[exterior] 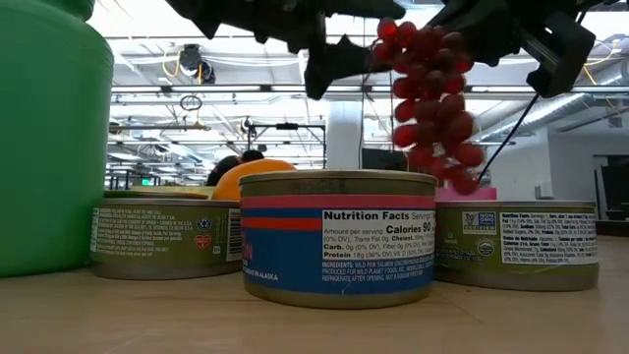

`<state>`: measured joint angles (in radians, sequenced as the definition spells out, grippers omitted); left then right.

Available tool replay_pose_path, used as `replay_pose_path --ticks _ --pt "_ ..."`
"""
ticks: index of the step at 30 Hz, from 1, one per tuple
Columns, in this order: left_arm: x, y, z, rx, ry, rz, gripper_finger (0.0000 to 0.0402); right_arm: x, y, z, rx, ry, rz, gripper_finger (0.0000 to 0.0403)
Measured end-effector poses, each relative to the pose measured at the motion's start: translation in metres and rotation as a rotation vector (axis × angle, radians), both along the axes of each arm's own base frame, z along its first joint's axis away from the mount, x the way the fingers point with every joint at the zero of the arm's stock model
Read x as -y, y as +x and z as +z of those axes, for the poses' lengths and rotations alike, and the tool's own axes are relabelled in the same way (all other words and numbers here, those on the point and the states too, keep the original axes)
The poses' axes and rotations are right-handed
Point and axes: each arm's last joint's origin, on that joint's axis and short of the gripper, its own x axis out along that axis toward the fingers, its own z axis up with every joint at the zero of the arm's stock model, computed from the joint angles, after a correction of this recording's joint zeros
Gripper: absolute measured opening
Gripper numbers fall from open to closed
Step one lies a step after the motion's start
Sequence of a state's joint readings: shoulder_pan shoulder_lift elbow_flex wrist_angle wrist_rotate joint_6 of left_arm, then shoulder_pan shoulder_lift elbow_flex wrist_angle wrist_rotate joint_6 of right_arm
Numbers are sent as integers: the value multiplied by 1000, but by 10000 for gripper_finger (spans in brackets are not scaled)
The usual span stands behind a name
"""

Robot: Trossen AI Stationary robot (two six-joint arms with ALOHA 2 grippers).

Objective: Pick & Place Food Item
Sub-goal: Put the red grapes into the yellow bin

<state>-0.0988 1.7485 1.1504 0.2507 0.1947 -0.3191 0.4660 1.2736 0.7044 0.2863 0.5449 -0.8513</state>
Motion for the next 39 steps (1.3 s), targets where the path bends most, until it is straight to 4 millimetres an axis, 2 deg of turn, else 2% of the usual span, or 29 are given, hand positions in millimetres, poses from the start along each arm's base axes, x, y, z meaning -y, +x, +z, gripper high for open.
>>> replay_pose_path --ticks 5,8,22,26,30,33,39 --pt "-1 0 2 13 9 0 261 0 0 0 0 1 0 0" --pt "-1 0 1 10 9 0 237 0 0 0 0 1 0 0" --pt "-2 0 1 30 75 -38 10 0 0 0 1 2 0 0" --pt "-2 1 4 75 116 -40 6 0 0 0 4 29 -9 0" --pt "-3 -1 11 102 150 -25 4 0 0 1 31 181 -64 17" --pt "-6 -5 19 117 181 15 3 1 1 6 82 296 -108 48" --pt "-12 -16 35 114 250 76 2 7 -7 19 176 464 -233 139"
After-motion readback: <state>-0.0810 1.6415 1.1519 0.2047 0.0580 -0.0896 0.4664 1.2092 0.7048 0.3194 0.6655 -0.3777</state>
